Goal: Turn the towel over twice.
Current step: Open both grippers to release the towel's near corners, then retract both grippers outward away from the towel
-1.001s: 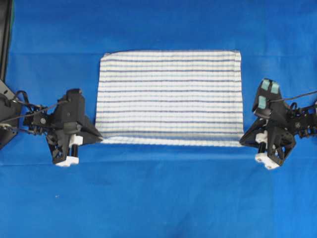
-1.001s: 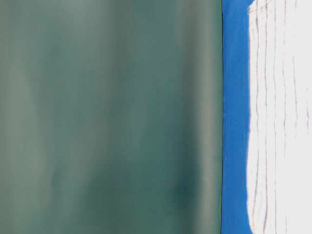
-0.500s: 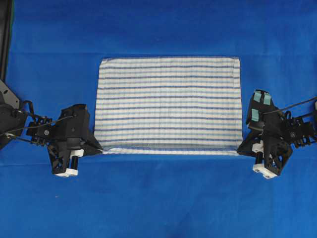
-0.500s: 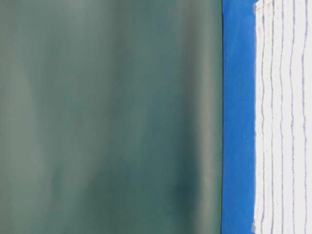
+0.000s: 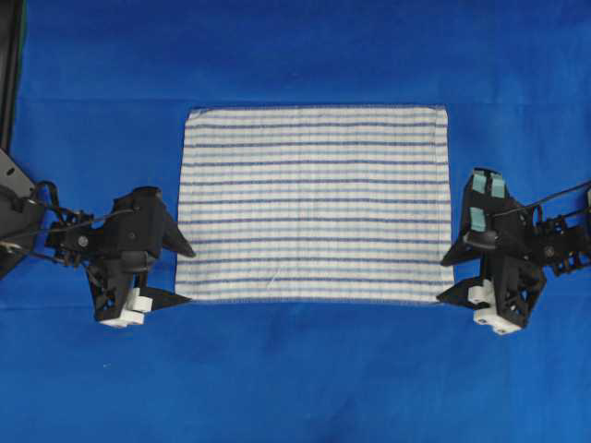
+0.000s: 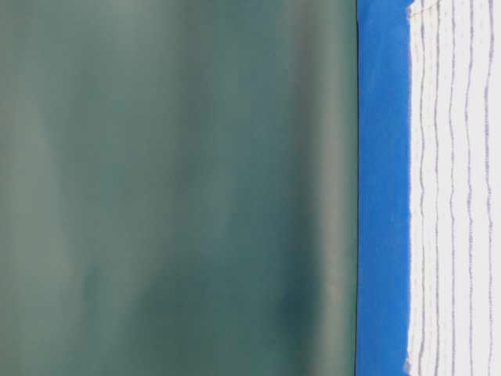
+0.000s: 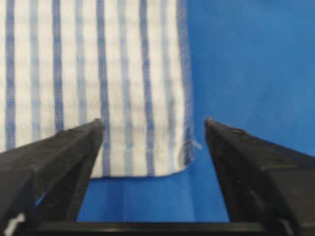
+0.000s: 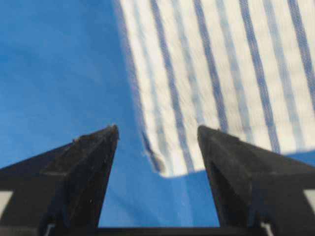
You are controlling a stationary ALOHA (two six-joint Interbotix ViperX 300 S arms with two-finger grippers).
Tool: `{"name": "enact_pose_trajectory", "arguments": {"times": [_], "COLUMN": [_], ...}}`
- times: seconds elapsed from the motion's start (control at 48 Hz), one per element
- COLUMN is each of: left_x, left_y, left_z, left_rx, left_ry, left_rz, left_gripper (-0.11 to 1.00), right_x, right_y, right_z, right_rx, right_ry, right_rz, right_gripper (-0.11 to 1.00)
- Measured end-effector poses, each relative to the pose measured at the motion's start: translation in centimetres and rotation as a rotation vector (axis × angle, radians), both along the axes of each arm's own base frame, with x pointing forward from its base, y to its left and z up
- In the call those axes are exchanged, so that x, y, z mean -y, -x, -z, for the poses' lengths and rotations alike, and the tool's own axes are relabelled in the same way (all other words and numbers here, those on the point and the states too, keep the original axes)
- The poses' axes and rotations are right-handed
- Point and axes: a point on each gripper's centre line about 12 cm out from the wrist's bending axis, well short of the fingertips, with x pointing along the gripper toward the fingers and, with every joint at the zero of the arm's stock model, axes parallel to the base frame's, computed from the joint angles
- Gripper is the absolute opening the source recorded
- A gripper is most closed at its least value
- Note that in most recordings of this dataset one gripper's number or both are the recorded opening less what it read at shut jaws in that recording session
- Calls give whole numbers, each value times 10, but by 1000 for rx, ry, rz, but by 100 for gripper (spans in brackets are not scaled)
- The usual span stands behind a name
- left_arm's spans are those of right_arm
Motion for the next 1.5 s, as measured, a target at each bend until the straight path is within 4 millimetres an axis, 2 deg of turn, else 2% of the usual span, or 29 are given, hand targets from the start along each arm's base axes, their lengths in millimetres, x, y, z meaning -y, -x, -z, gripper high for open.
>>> {"name": "enact_pose_trajectory", "arguments": {"times": [0.063,0.146,0.292,0.563,0.667,0.813,0.98,1.501], "left_x": [-1,-4,-15,-42,-48,-53,-59,-60], "left_y": [0,0,5,34,47,67,80,82], "left_z": [-12,-29,-61,-89,-97,-100,-98,-99], "left_rx": [24,71,195,377,448,518,556,572], "left_ry": [-3,-8,-34,-89,-107,-112,-116,-117], "left_rz": [6,8,8,-49,-62,-80,-109,-119], "left_gripper": [79,76,75,75,75,75,75,75], "right_x": [1,7,25,62,68,76,79,79], "right_y": [-1,-1,7,40,53,68,76,76], "right_z": [-12,-33,-71,-114,-117,-105,-90,-90], "right_rx": [40,114,270,484,525,538,554,574], "right_ry": [20,63,150,315,355,366,352,331], "right_rz": [-21,-47,-57,2,13,45,61,75], "right_gripper": [62,64,64,63,63,63,63,63]}}
